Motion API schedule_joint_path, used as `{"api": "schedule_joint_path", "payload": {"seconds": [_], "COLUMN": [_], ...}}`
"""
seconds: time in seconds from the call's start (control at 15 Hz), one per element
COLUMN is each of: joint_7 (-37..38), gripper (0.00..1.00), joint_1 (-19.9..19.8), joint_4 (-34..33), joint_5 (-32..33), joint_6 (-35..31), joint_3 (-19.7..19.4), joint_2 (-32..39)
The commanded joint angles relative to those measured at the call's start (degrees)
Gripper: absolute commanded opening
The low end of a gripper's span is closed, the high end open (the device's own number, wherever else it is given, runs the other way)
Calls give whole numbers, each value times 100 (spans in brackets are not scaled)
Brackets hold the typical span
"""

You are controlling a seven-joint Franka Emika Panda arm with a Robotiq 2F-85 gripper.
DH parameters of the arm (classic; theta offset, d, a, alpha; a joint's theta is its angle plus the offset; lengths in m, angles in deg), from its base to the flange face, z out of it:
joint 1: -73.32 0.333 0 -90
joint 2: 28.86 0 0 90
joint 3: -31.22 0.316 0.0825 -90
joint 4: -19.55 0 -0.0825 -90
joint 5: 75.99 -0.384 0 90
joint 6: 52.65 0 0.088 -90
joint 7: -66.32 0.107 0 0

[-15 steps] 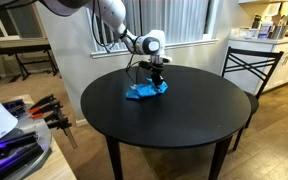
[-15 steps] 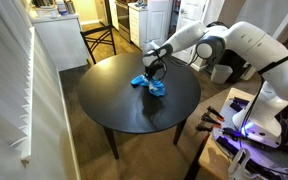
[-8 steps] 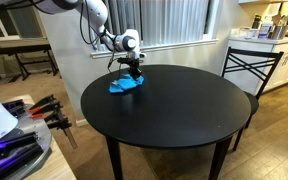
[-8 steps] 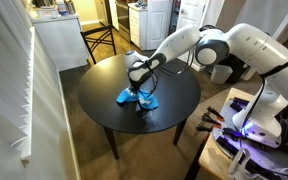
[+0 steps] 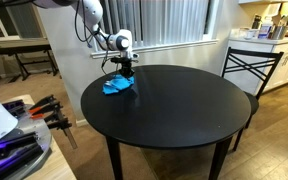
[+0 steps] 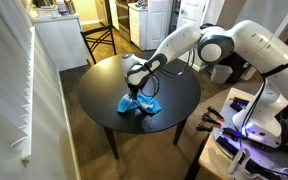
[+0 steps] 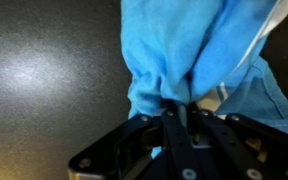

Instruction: Wipe the table using the blue rug

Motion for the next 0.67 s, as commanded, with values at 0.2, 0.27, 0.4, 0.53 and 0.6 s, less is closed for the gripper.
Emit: {"api": "schedule_joint_path", "payload": {"seconds": [0.2, 0.27, 0.4, 0.53, 0.6], "joint_7": [422, 483, 579, 742, 844], "gripper": [6, 6, 6, 6, 6], "joint_1": [-816, -1008, -1429, -1759, -1896], "joint_4": [5, 4, 62, 140, 132], "joint_5": [-34, -80, -182, -327, -420], "joint_6": [-317, -358, -455, -521, -542], "joint_3": [-554, -636, -776, -826, -826], "joint_2": [24, 20, -15, -72, -65]}}
